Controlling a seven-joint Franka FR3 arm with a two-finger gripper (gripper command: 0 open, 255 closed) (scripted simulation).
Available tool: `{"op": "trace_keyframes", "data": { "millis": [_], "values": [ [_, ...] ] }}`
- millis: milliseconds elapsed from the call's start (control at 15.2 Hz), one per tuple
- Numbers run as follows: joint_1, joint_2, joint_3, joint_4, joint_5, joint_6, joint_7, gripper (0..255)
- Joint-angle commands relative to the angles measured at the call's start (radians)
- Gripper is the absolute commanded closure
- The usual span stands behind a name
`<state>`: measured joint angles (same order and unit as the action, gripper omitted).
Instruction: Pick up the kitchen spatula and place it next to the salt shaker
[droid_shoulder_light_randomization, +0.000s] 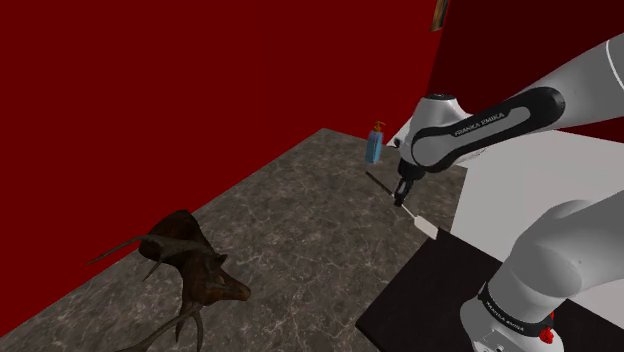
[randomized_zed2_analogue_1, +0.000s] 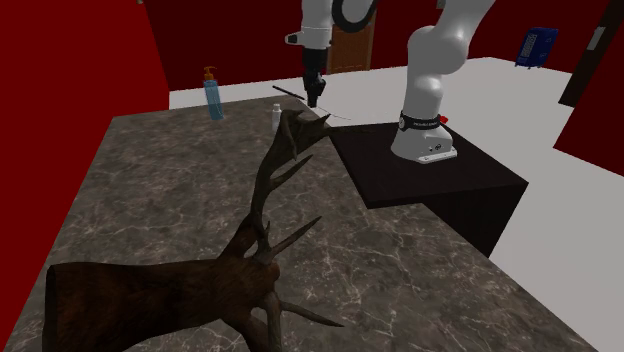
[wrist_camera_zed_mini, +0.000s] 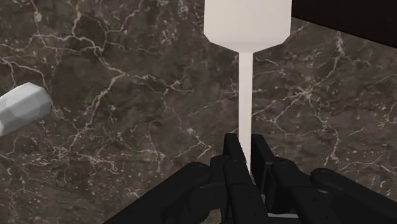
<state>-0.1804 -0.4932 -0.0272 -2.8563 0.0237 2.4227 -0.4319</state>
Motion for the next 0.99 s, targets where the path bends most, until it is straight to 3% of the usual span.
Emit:
{"op": "trace_keyframes", "data": {
  "millis": [0, 594, 924],
  "values": [
    [-0.035, 0.0, -0.043, 0.001, -0.024, -0.003, -0.057, 255],
    [-0.172, 0.079, -0.247, 0.081, -0.113, -0.006, -0.32, 255],
    [-0.163, 0.146, -0.26, 0.055, -0.103, 0.086, -0.333, 255]
  ]
}}
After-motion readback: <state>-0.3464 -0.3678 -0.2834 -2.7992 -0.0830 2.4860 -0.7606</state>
